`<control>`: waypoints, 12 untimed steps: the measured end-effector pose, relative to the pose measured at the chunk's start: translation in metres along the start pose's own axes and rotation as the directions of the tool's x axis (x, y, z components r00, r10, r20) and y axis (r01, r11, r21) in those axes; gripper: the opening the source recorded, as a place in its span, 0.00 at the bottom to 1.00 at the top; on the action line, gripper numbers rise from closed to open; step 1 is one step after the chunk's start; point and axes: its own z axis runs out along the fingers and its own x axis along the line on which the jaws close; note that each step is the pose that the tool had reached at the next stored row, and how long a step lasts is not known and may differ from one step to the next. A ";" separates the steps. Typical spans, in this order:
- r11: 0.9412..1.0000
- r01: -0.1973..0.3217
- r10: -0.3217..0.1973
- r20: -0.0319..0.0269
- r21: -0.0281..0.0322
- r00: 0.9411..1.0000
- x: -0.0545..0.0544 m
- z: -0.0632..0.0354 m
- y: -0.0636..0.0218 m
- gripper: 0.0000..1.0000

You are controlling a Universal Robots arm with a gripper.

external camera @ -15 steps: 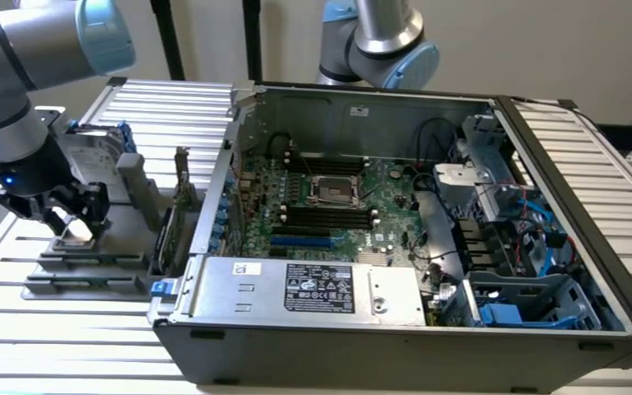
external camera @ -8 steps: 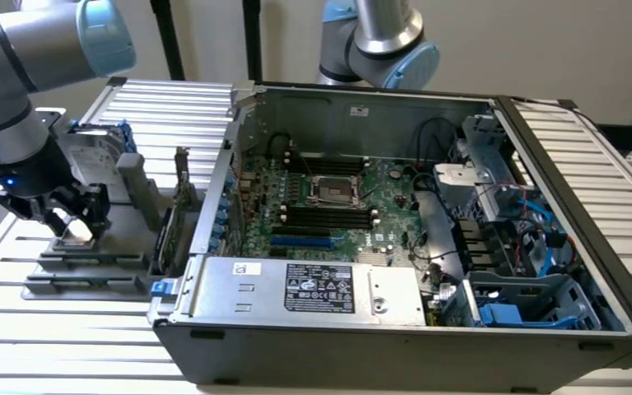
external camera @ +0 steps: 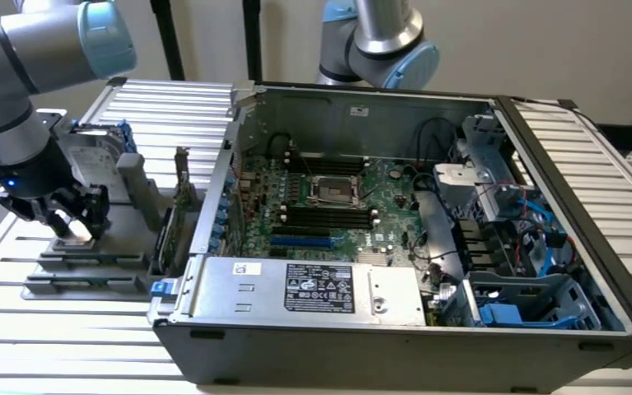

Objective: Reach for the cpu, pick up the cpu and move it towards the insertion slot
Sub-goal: 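Pick up the cpu and move it towards the insertion slot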

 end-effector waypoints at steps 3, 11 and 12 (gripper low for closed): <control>1.000 0.000 0.000 -0.004 0.000 1.000 0.000 -0.0090 0.0003 0.55; 1.000 0.000 0.000 -0.007 0.000 1.000 -0.001 -0.0449 0.0012 0.55; 1.000 0.000 0.000 -0.007 0.000 1.000 -0.001 -0.0494 0.0013 0.55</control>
